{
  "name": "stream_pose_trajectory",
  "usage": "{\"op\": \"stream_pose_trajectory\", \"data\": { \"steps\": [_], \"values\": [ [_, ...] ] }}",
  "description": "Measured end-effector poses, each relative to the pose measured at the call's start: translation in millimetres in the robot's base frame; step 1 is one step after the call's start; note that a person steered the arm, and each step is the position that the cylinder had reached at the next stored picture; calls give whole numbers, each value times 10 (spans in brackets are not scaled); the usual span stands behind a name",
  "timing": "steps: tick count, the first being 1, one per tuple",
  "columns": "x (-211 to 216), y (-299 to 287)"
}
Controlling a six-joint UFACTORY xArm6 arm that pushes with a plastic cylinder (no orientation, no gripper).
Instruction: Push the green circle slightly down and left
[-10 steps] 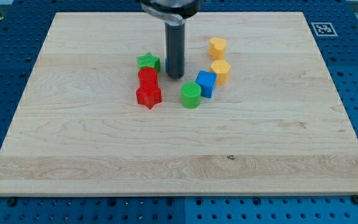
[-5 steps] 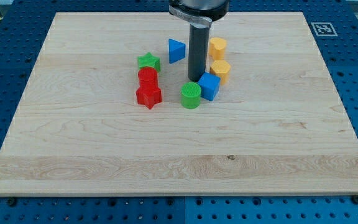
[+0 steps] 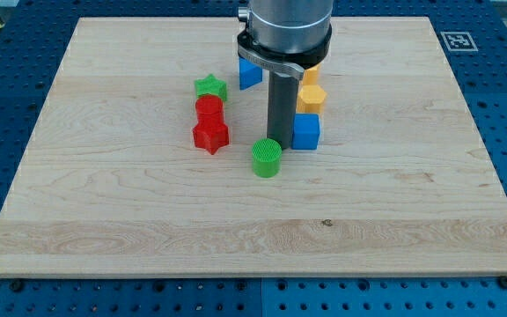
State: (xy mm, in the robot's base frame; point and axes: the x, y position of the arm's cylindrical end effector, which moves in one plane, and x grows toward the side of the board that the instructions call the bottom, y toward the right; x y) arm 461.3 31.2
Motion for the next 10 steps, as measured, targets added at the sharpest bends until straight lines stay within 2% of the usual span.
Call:
{"op": "stream_pose_trajectory", "data": {
  "steps": [2, 5, 10],
  "values": [
    [218, 375],
    [392, 519],
    [240, -174]
  ]
}}
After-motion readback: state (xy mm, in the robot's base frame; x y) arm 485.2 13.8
